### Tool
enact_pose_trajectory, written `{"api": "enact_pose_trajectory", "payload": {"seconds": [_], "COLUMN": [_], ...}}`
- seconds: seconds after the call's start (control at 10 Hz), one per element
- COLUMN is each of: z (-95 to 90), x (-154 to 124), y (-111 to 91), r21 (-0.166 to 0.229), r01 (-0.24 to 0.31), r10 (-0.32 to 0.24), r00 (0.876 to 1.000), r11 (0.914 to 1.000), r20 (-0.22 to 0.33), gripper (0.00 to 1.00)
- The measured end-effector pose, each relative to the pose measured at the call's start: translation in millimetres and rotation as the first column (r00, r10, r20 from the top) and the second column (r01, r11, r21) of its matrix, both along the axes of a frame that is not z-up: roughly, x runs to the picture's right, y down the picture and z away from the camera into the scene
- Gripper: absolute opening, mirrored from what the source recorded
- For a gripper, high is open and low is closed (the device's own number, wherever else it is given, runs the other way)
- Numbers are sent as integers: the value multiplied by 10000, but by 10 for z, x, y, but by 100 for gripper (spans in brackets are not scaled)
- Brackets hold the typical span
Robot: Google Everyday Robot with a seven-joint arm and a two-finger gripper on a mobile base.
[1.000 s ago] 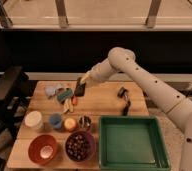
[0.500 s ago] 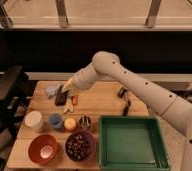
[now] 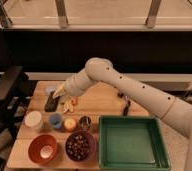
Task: Place eraser in red bowl
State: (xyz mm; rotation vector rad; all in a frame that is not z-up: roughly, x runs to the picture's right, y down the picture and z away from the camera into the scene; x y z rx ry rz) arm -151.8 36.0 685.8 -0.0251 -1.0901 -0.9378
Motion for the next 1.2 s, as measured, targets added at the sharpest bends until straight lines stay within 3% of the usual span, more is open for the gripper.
{"api": "enact_pose_trajectory", "payload": {"seconds": [0.5,0.7,1.2], "z": [-6,-66,-596], "x": [-8,-79,-364], "y": [1,72,741], "r21": [10,117,959], "r01": [46,368,924], "r10": [-46,-370,-1063], "r00": [10000,9991,9826], "r11": [10000,9993,9911], "r20": [1,206,1525], "gripper": [0,0,0]}}
